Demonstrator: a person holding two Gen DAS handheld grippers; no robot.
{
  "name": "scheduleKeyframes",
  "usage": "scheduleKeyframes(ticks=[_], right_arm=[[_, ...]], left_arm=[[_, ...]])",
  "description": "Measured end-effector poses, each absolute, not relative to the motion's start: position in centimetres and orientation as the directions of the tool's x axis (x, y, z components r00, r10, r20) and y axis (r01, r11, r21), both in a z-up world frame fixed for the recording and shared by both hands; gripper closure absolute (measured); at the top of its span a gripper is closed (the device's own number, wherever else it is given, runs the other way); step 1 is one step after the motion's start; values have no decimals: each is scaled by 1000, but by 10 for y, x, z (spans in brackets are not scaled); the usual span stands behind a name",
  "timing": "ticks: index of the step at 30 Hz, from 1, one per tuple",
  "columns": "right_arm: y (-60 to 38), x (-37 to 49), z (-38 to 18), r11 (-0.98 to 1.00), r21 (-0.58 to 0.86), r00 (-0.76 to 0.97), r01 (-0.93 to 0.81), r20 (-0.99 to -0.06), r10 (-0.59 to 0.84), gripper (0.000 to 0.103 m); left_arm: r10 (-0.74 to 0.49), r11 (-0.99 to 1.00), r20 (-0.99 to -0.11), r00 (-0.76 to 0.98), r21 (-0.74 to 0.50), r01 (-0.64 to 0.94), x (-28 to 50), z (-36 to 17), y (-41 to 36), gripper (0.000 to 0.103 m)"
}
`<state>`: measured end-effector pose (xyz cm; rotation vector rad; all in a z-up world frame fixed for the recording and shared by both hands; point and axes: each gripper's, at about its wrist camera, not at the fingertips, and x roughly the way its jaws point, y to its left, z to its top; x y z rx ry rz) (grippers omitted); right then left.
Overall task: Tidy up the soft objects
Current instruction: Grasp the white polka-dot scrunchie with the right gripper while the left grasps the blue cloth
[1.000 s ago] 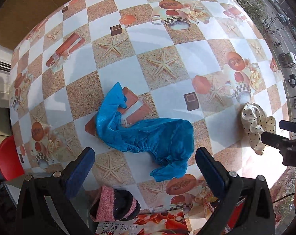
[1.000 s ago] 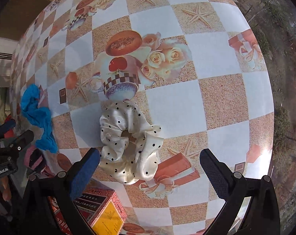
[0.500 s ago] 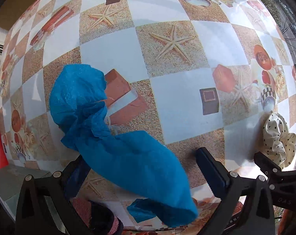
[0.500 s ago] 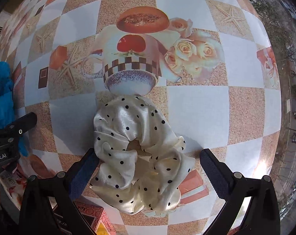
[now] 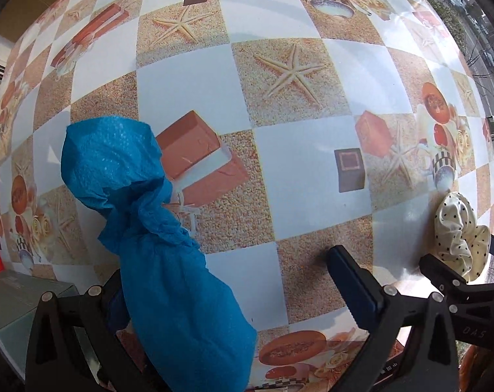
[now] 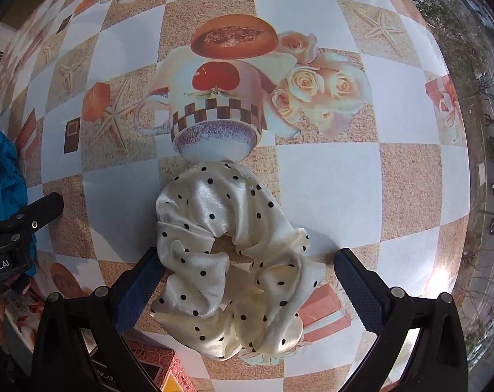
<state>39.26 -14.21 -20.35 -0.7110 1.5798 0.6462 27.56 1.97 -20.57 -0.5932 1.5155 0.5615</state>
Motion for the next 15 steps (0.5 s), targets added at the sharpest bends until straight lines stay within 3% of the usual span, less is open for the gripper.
scheduleKeyframes(ticks=[6,12,15], right_arm=[[-142,393,-205,657,9,-85,-754,-993,-84,0],[-142,392,-204,657,9,-85,-754,-993,-84,0],[-142,392,-203,658,9,-85,-753,-993,-84,0]], left_arm=[[-34,725,-998,-60,17,-689,271,-206,22,0],[147,702,-989,11,96,-705,257,-159,27,1],[141,657,-990,5,90,-749,241,-155,43,0]])
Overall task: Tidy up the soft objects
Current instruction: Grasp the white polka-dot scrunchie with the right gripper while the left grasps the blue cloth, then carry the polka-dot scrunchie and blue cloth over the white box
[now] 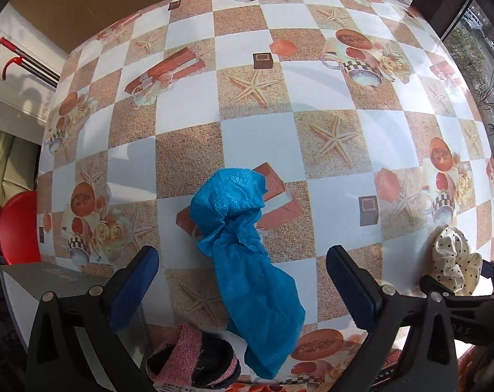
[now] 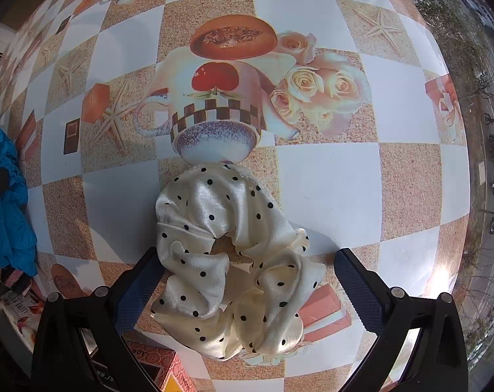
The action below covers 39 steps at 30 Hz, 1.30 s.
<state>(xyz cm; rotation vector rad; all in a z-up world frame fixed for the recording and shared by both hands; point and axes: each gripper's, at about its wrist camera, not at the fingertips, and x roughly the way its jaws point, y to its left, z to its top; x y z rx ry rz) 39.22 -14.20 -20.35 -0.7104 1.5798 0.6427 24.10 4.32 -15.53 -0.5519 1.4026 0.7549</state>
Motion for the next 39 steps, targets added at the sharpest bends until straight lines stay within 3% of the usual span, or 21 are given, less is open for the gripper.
scheduleKeyframes(ticks=[5,14,19,20,21,23,25,26,27,32,39], right_arm=[[-142,392,-204,657,8,-84,-754,-993,-84,0],[-142,392,-204,657,8,-86,-754,-993,-87,0],[-140,396,-207,661,4,-105,-750,-988,-113,0],[-141,396,-207,668,3,-107,-744,-988,-115,1],[-142,397,-205,673,2,-104,-740,-988,-112,4],[-145,399,-200,683,5,-97,-731,-991,-97,16],[-146,401,-191,680,9,-78,-733,-994,-71,41],[-146,401,-187,672,14,-74,-740,-995,-61,63],[-147,402,-185,668,22,-80,-744,-995,-57,71],[-164,415,-182,747,119,-181,-655,-983,-3,71],[-181,418,-146,777,179,-191,-604,-979,77,71]], left_arm=[[10,600,-998,-57,51,-799,223,-189,60,0],[-28,653,-998,-49,19,-757,246,-198,44,3],[-59,684,-997,-39,-12,-729,257,-196,32,32],[-54,701,-998,-39,-11,-713,259,-193,28,46],[-52,721,-998,-38,-12,-693,261,-190,26,65],[-75,740,-997,-35,-32,-672,263,-187,24,83],[-76,744,-997,-20,-43,-667,261,-183,20,86],[-70,748,-997,-14,-43,-662,262,-180,17,87],[-64,755,-998,-6,-44,-654,262,-176,14,87],[-6,796,-1000,27,-21,-605,264,-148,-1,87],[60,827,-995,81,4,-562,257,-106,-30,87]])
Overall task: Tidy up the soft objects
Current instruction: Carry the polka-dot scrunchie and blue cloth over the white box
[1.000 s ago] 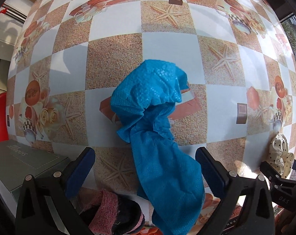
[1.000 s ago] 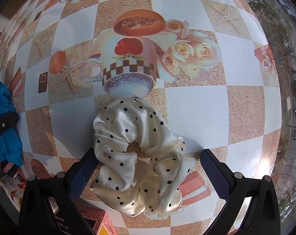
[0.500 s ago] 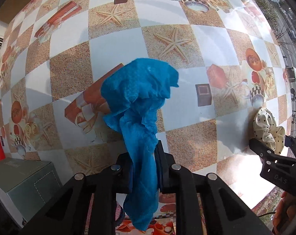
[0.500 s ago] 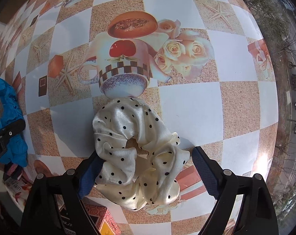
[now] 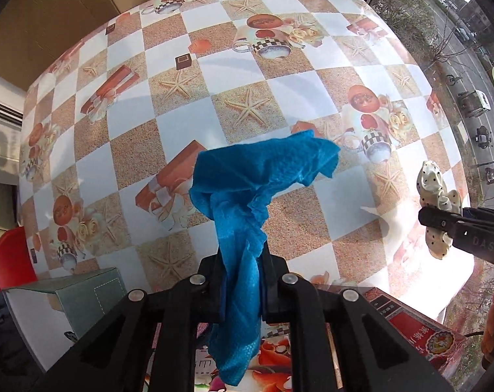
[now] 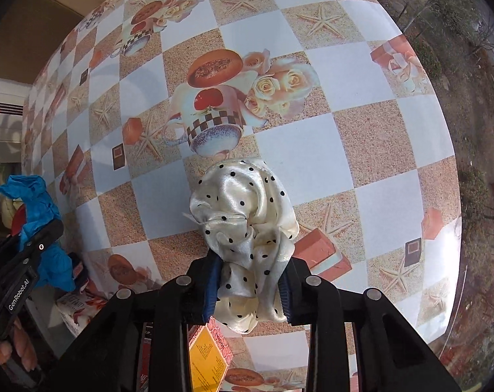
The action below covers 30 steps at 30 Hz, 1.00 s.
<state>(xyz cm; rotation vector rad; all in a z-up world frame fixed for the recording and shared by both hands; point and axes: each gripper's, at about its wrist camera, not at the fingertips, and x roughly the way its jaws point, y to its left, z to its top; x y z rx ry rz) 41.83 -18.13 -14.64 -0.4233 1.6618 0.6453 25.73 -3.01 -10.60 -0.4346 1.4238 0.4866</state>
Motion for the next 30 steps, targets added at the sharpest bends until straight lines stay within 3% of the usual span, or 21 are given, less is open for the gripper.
scheduleKeyframes(ticks=[17,30], right_arm=[[-161,355,-36,705,292,-147,-646,-954,261,71],[-129,262,-5,587,338,-207,-736,-937,280,71]], left_arm=[[124,827,-972,202,-12,-563,177,-40,-42,87],[177,732,-967,184,5,-681,63,-19,-40,87]])
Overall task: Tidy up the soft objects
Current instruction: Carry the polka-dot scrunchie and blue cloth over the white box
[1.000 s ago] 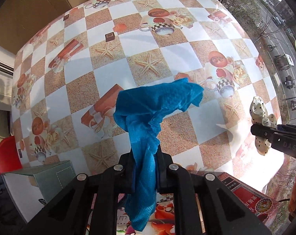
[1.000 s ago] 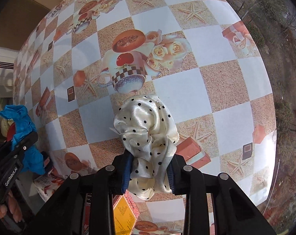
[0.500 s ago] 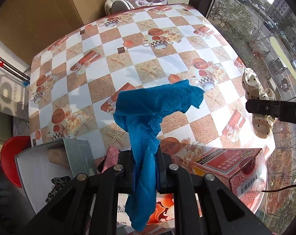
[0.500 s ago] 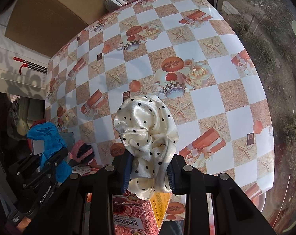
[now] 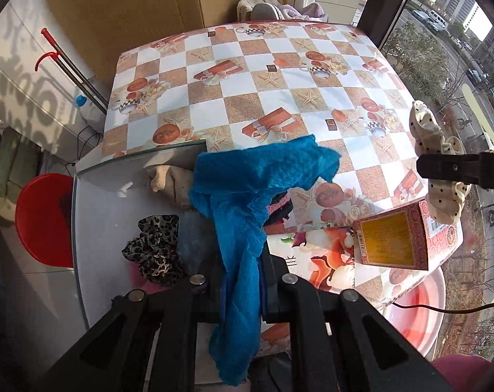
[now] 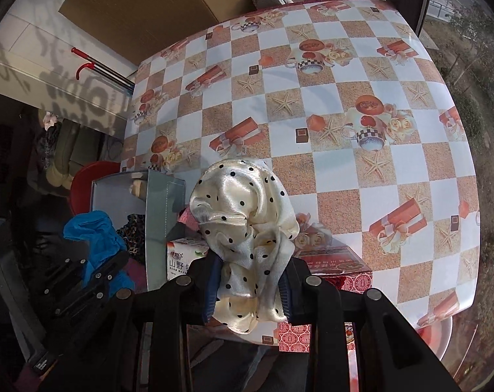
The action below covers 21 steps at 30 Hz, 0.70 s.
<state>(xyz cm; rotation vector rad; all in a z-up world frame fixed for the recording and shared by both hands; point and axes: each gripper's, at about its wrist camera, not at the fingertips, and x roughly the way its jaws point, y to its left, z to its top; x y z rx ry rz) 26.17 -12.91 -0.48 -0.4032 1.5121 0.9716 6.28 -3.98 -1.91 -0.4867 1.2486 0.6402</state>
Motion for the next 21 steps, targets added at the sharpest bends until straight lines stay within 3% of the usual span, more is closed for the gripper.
scheduleKeyframes(ticks=[21], right_arm=[[-82,121,-12,374,370,-325,-851,-929,178,71]], left_arm=[[215,586,-970,110,38,-809,-50,-29,-43,87]])
